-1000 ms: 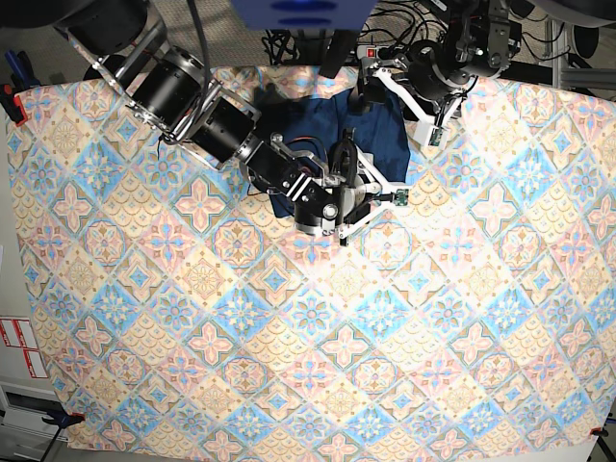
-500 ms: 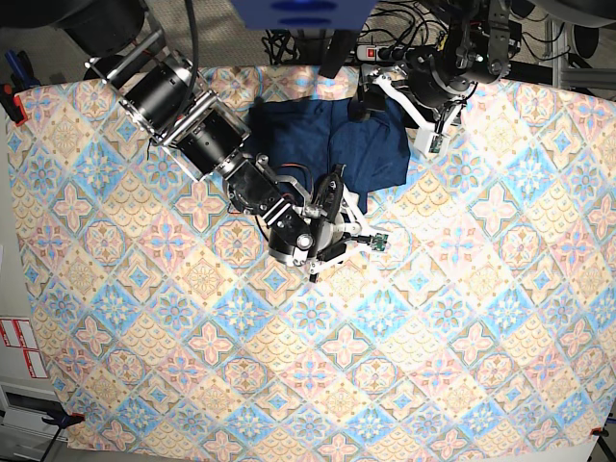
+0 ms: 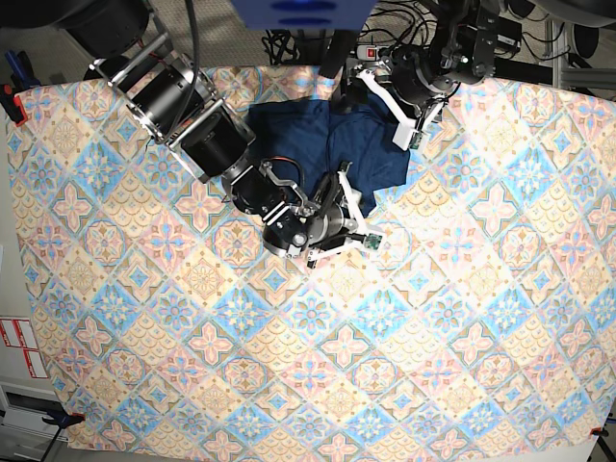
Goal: Fold the T-shirt properly
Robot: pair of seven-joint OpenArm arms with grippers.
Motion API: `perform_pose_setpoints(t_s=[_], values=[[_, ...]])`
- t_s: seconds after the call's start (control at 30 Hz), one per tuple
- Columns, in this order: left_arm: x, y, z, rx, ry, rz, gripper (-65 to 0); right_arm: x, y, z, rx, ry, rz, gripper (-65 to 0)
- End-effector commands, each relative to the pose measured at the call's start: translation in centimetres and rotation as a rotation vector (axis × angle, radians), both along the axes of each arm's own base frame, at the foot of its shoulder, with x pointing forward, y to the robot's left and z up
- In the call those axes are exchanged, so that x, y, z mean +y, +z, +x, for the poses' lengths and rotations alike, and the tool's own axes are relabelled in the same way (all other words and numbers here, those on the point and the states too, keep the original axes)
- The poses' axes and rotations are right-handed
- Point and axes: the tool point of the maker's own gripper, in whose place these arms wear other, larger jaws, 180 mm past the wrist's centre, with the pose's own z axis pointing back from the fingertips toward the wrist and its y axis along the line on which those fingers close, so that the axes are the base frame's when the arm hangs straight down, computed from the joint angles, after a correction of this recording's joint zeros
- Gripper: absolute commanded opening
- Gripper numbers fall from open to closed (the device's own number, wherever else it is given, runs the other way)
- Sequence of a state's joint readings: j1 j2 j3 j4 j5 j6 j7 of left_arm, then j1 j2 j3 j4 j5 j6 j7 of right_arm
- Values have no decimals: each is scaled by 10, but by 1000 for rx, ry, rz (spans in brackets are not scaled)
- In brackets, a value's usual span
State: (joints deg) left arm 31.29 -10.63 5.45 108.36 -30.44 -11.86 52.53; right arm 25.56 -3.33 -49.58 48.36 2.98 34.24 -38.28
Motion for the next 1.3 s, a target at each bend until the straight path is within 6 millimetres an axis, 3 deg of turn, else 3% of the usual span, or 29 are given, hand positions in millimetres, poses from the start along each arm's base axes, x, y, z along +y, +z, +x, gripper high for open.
perform_pose_setpoints(t_s=[0.0,0.07,0.2,0.23,0.43,0.57,0.87,0.97,1.27], values=[[0,6,4,-22,4,-12,-61,0,2,3,-6,12,-16,-422],[1,6,4,-23,4,-10,-61,1,5,5,-13,13,-11,-471],[0,8,5,-29,4,-10,-61,3,6,5,-14,12,-5,-642],[0,8,5,-30,3,-13,-61,3,6,5,-14,12,-5,-650],[-3,16,9,-55,-2,-19,-61,4,9,6,-19,12,4,-650],[-2,15,9,-54,1,-17,-61,18,50,27,-111,-8,80,-650],[-1,15,9,-54,2,-15,-61,28,97,3,-190,-4,98,-650],[-1,15,8,-52,-1,-14,-61,27,96,-9,-174,0,86,-650],[-3,19,-2,-47,-9,-18,-61,53,108,-40,-7,-1,270,-650]])
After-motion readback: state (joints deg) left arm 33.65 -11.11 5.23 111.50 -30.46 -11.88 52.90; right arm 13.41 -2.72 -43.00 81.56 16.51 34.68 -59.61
